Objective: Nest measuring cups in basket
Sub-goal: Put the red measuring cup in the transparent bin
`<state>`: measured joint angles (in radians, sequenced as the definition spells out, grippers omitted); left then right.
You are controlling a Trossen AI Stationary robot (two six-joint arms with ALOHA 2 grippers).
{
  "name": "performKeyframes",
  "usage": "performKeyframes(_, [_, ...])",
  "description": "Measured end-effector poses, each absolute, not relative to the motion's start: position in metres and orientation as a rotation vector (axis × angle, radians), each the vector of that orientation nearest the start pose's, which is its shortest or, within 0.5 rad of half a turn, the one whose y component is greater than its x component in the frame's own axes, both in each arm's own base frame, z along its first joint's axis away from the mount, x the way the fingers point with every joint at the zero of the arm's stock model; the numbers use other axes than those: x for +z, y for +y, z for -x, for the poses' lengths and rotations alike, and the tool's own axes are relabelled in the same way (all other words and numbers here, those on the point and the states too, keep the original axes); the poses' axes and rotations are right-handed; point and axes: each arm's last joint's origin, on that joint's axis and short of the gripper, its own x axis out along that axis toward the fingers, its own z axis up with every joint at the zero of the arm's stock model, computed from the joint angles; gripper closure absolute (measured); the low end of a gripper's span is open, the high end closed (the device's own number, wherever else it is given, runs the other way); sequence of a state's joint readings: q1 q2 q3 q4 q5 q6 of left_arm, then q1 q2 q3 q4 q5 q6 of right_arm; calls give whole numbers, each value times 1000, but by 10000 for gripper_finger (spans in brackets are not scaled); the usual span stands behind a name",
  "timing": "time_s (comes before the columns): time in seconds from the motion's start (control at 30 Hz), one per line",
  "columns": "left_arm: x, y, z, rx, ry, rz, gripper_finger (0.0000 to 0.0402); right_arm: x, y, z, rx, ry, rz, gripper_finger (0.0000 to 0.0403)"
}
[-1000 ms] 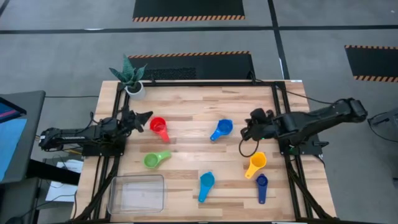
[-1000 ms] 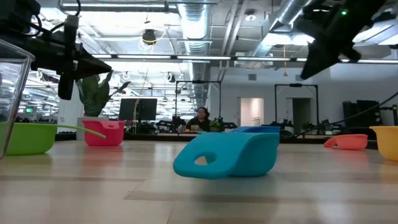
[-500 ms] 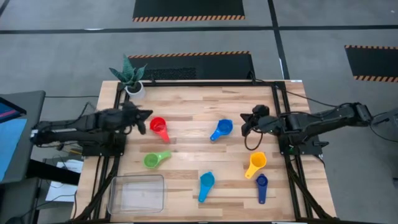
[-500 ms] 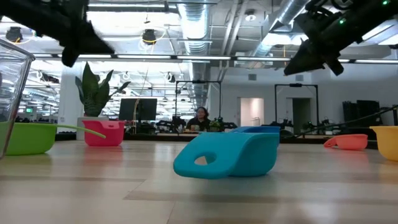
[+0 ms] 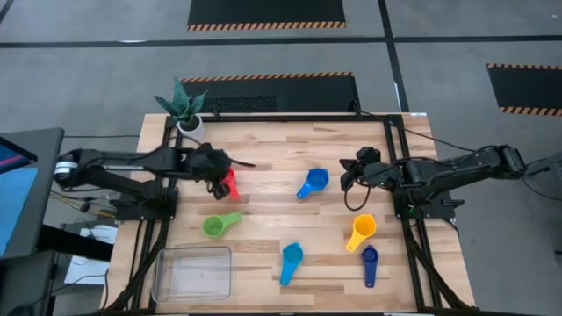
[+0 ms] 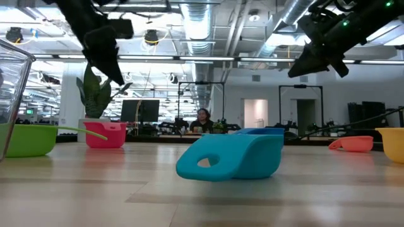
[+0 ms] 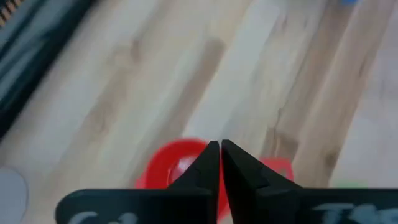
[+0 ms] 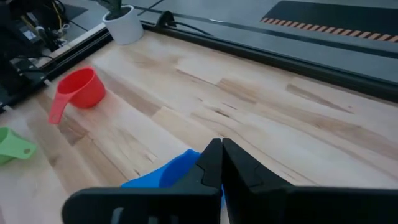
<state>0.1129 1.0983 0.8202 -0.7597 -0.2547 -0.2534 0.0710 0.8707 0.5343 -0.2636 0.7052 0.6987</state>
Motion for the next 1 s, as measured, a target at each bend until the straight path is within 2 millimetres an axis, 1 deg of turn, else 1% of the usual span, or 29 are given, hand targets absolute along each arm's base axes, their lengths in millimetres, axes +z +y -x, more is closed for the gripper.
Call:
performKeyframes(0.1, [241, 31, -212, 399, 1073, 109, 364, 231, -7, -176, -777, 319, -429, 378])
performKeyframes(0.2, [227, 31, -219, 369, 1166, 114, 336, 231, -7, -176, -781, 310, -452, 372])
performKeyframes(0.33, [209, 36, -214, 351, 1373, 147, 291, 230, -6, -176, -780, 310, -459, 368])
performKeyframes(0.4, [204, 37, -209, 353, 1460, 167, 267, 230, -6, -176, -781, 311, -459, 368])
performKeyframes(0.47, [203, 39, -206, 362, 1506, 179, 244, 230, -6, -176, -782, 314, -457, 367])
performKeyframes(0.6, [207, 41, -202, 362, 1493, 177, 205, 230, -7, -176, -786, 317, -455, 367])
performKeyframes(0.73, [210, 41, -199, 274, 1502, 81, 178, 229, -7, -175, -790, 331, -448, 367])
performKeyframes(0.83, [210, 39, -200, 146, 1516, -55, 166, 229, -7, -175, -791, 333, -447, 367])
performKeyframes(0.9, [206, 38, -201, 60, 1502, -153, 164, 228, -7, -174, -793, 339, -444, 367])
performKeyframes(1.0, [200, 39, -204, 20, 1463, -229, 164, 227, -7, -174, -796, 349, -439, 367])
